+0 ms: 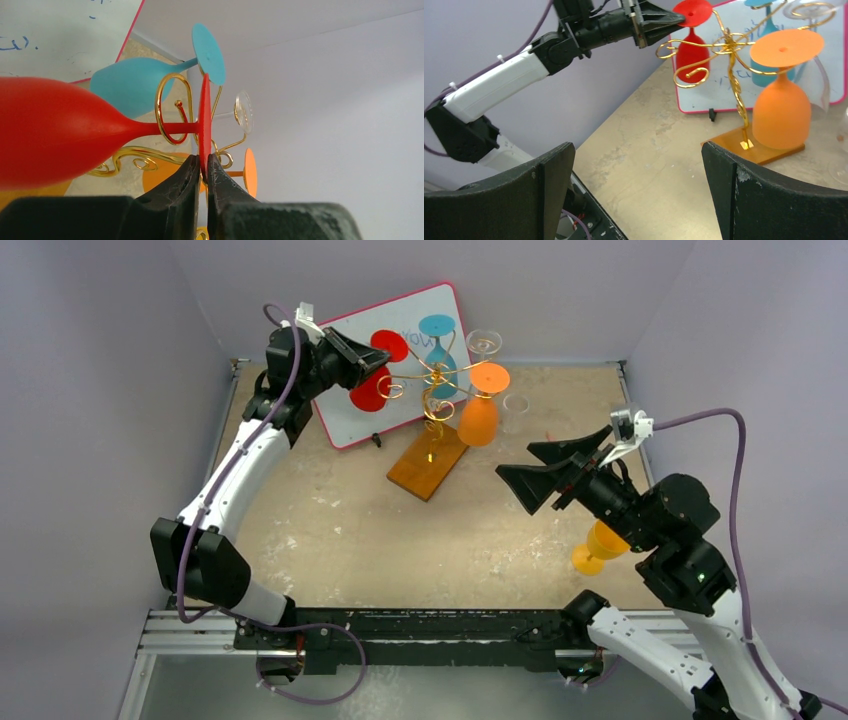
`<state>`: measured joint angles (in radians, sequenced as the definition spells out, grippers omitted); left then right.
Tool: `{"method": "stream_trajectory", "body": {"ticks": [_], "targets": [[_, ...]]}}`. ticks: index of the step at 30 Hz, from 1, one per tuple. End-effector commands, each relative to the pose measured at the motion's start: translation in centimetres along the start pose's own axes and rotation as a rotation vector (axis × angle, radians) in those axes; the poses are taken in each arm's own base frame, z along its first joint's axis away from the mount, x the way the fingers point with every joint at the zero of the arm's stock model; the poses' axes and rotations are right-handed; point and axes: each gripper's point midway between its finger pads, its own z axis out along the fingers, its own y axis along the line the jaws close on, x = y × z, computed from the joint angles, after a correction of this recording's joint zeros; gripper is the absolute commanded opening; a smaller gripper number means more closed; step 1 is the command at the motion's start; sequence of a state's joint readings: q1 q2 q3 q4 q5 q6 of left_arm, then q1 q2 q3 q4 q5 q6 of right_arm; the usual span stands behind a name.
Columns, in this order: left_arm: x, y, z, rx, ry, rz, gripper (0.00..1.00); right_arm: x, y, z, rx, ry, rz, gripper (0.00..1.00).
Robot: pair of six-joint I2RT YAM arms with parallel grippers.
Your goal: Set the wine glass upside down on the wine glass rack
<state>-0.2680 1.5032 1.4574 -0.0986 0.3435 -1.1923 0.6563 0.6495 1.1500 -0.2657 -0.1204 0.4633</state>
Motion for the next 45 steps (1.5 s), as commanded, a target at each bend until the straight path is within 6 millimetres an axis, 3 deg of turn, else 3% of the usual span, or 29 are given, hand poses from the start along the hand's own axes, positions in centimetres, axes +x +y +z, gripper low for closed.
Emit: {"method": "stream_trajectory", "body": {"ticks": [1, 9, 16, 22, 28, 30, 36, 40, 45], "targets": [[-0.6, -2.5, -1.7, 0.077, -0.022, 0.024, 0.10, -2.1, -0.6, -1.1, 0.076, -0.079, 0.048, 1.00], [-0.5, -2.1, -2.0, 0.059, -0.024, 0.018, 0.15, -0.9, -1.9, -1.1, 0.146, -0.041, 0.100, 1.00], [-0.7, -1.5, -2.6, 0.022, -0.034, 0.031, 0.28, -0.1, -4.0, -1.5, 0.271, -0.048, 0.196, 1.00], [-2.0, -0.2, -3.9, -0.054, -0.093, 0.090, 0.39, 1.1, -5.9, -1.8, 0.392, -0.026, 0.268, 1.00], [-3.8, 2.9, -6.6, -0.212, -0.159, 0.202, 0.56, 4.7, -10.0, -1.9, 0.680, 0.062, 0.402, 1.00], [-3.7, 4.8, -7.9, -0.307, -0.155, 0.267, 0.60, 5.9, -11.3, -2.3, 0.787, 0.101, 0.423, 1.00], [-4.0, 9.3, -12.1, -0.528, -0.166, 0.483, 0.67, 8.0, -13.3, -2.8, 0.948, 0.172, 0.417, 1.00], [-3.0, 11.0, -14.5, -0.557, -0.142, 0.614, 0.69, 8.5, -14.4, -3.2, 1.037, 0.186, 0.406, 0.91], [-0.9, 11.2, -16.3, -0.450, -0.171, 0.649, 0.73, 8.9, -16.0, -4.6, 1.184, 0.188, 0.375, 0.74]]}}
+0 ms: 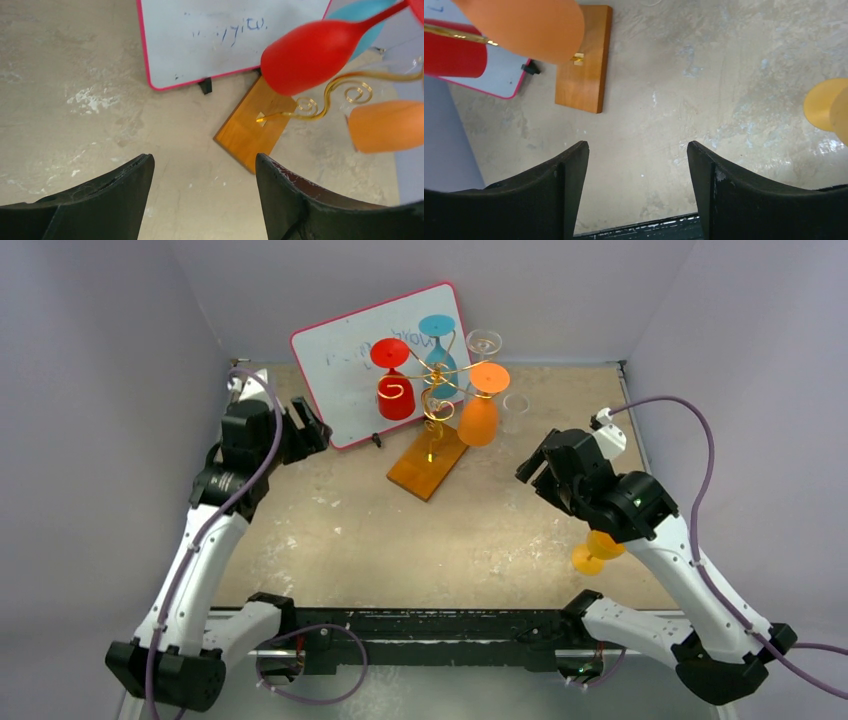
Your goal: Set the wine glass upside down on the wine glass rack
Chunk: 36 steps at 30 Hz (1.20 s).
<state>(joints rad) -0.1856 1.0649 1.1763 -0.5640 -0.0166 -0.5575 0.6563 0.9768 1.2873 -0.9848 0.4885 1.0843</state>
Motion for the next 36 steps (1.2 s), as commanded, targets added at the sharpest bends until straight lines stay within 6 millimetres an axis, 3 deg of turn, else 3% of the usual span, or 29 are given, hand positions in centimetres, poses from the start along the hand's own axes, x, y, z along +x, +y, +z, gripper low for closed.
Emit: {"method": "stream_trajectory", "body": {"ticks": [1, 8, 17, 23, 27, 30, 36], "targets": [[0.4, 0.0, -2.0, 0.086, -0.096, 0.081, 0.74, -1.9, -2.4, -0.4, 0.148, -0.090, 0.029, 0.71], [4.6, -1.1, -1.4, 0.241, -0.032, 0.069, 0.83, -3.1, -4.3, -0.2, 0.220, -0.149, -0.028, 0.46], [9.1, -3.5, -0.9, 0.483, 0.062, 0.006, 0.91, -4.9, -8.8, 0.6, 0.379, -0.178, -0.021, 0.44], [8.9, -3.4, -0.9, 0.470, 0.068, 0.036, 0.91, -5.6, -11.7, 1.1, 0.484, -0.181, -0.025, 0.48], [8.3, -2.2, -0.6, 0.385, 0.042, 0.041, 0.92, -5.5, -13.0, 1.2, 0.522, -0.168, 0.005, 0.48], [7.6, -1.4, -0.5, 0.330, 0.015, 0.036, 1.00, -5.0, -13.7, 1.5, 0.543, -0.150, 0.020, 0.48], [7.4, -0.9, -0.2, 0.291, 0.018, 0.034, 1.00, -4.4, -14.4, 2.1, 0.570, -0.142, 0.059, 0.47]]}}
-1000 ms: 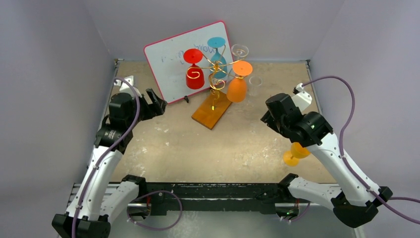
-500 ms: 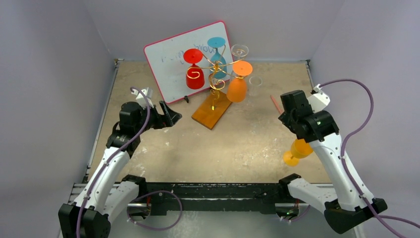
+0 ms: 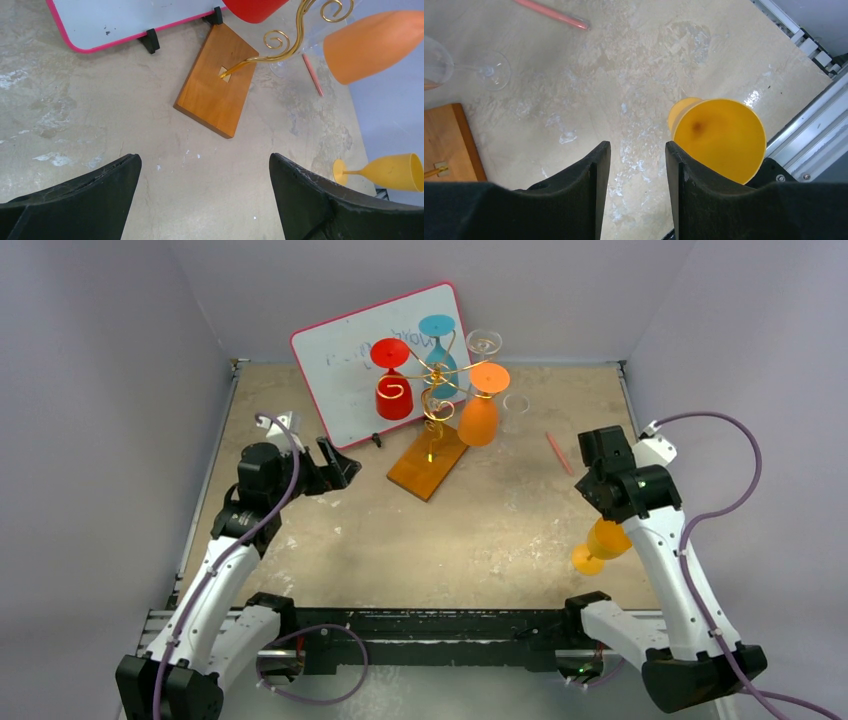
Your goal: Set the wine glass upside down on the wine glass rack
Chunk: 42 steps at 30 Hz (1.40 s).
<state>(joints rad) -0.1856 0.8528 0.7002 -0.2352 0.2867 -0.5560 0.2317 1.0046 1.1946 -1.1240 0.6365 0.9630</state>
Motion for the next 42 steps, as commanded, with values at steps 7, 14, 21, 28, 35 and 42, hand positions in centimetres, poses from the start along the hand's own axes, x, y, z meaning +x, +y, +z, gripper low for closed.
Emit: {"method": "stream_trajectory", "body": {"ticks": [7, 14, 21, 28, 35, 42], "targets": [[-2.5, -0.5, -0.8, -0.014, -0.083, 0.044, 0.99, 1.5, -2.0, 1.4, 0.080, 0.010, 0.044, 0.45], [-2.2, -0.1, -1.0, -0.034, -0.075, 0.058, 0.98, 1.9, -1.2, 1.2, 0.055, 0.045, 0.131, 0.46], [-2.4, -0.1, -1.2, -0.037, -0.087, 0.065, 0.98, 2.3, -2.1, 2.2, 0.116, 0.033, 0.166, 0.46], [-2.2, 0.1, -1.1, -0.045, -0.079, 0.066, 0.98, 2.5, -2.6, 2.9, 0.160, 0.022, 0.196, 0.46], [-2.5, 0.2, -1.1, -0.049, -0.087, 0.073, 0.97, 2.3, -2.7, 3.1, 0.170, 0.010, 0.215, 0.45], [-2.5, 0.4, -1.4, -0.063, -0.095, 0.076, 0.97, 3.1, -2.3, 3.6, 0.174, 0.039, 0.233, 0.40]]}}
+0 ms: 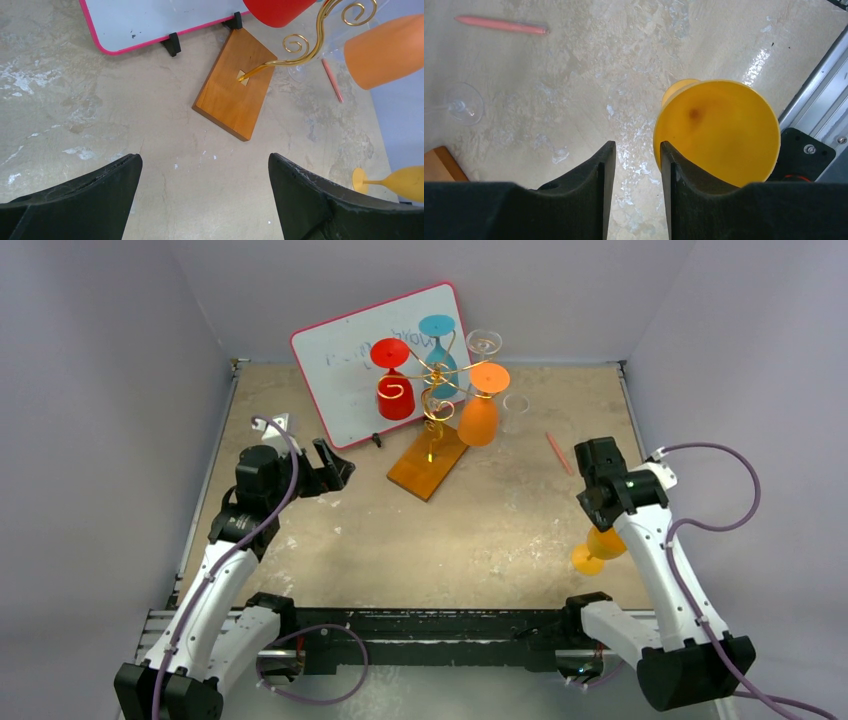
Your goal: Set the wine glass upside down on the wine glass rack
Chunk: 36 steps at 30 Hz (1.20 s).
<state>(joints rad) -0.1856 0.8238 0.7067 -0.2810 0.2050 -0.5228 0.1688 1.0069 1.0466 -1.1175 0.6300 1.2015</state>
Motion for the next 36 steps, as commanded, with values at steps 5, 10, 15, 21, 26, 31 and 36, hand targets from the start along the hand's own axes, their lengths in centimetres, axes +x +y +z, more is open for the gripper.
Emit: {"method": "stream_trajectory", "body": {"ticks": [5, 10, 15, 21, 26, 31, 36], "targets": [[-2.3, -0.7, -0.8, 0.007, -0.076, 0.046, 0.96, 0.4, -0.4, 0.9, 0.048, -0.005, 0.039, 0.38], [-2.4, -0.7, -1.2, 0.005, -0.092, 0.049, 0.95, 0.3, 0.1, 0.8, 0.019, -0.006, 0.045, 0.21], [-2.5, -0.6, -1.2, 0.003, -0.098, 0.048, 0.94, 0.0, 0.8, 0.7, -0.036, -0.020, 0.014, 0.00], [-2.9, -0.7, -1.3, -0.002, -0.111, 0.036, 0.94, -1.0, 1.3, -0.2, -0.105, -0.050, -0.019, 0.00], [-3.2, -3.4, -1.8, 0.124, -0.077, 0.058, 0.93, -2.8, 2.3, -1.8, -0.183, -0.097, -0.080, 0.00], [-5.2, -5.9, -2.7, 0.221, -0.139, 0.031, 0.92, -4.3, 3.4, -3.3, -0.258, -0.132, -0.125, 0.00], [-7.5, -7.8, -3.6, 0.293, -0.209, 0.015, 0.89, -5.2, 5.0, -5.5, -0.402, -0.150, -0.194, 0.00]]}}
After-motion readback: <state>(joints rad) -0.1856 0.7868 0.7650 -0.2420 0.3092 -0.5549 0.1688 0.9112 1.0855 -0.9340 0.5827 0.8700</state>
